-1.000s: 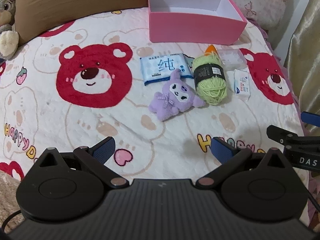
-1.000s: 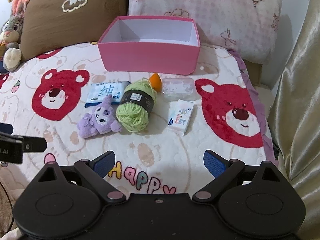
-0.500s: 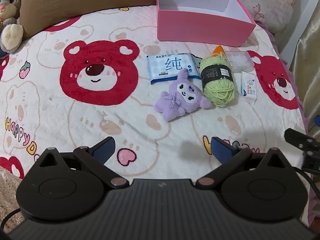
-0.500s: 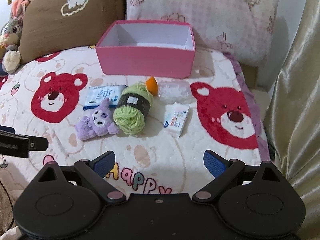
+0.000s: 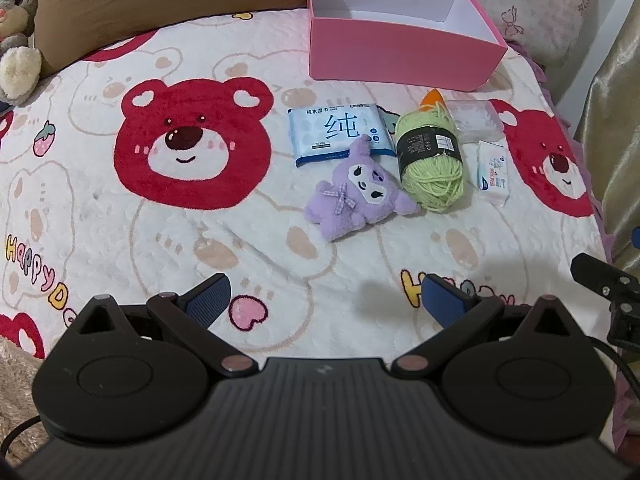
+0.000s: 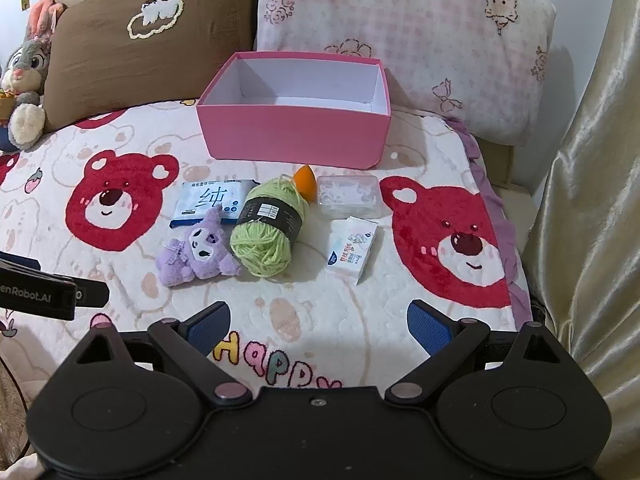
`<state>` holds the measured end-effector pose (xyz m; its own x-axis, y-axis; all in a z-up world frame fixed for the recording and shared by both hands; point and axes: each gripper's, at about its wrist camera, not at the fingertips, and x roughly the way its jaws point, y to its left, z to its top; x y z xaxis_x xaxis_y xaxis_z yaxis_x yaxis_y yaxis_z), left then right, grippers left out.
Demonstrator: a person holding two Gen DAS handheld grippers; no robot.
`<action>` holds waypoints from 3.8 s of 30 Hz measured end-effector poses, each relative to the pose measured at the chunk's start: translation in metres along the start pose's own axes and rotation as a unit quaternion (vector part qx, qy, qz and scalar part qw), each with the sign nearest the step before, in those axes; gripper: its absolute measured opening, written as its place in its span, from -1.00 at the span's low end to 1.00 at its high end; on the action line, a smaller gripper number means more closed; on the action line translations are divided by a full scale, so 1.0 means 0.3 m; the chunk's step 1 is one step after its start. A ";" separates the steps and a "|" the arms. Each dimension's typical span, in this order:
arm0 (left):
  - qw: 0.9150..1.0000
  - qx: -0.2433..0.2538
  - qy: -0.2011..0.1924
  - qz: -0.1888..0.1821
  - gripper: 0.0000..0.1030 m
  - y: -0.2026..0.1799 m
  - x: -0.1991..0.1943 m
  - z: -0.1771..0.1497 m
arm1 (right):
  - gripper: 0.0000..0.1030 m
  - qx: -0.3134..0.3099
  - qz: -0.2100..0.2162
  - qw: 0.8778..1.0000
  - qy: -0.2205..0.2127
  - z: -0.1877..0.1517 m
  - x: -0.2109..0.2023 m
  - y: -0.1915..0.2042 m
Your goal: Organize objects
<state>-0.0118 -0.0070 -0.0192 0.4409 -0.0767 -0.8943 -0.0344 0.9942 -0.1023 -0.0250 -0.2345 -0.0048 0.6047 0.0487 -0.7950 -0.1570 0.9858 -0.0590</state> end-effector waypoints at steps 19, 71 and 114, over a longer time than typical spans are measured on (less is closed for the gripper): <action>1.000 -0.006 0.004 -0.004 1.00 0.004 0.004 0.002 | 0.89 0.010 -0.003 1.000 0.014 -0.007 0.032 -0.014; 0.997 -0.050 -0.061 -0.013 0.99 0.167 0.034 0.201 | 0.88 -0.042 0.204 0.974 -0.085 0.112 0.137 0.177; 0.961 -0.229 -0.022 -0.151 -0.20 0.249 0.538 0.055 | -0.15 -0.053 0.157 0.986 0.005 0.011 0.613 0.287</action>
<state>0.0716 0.0562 -0.1639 0.5297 -0.3432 -0.7756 -0.2862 0.7885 -0.5444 0.0753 -0.1400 -0.1541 0.5060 0.3475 -0.7894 -0.4161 0.9001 0.1295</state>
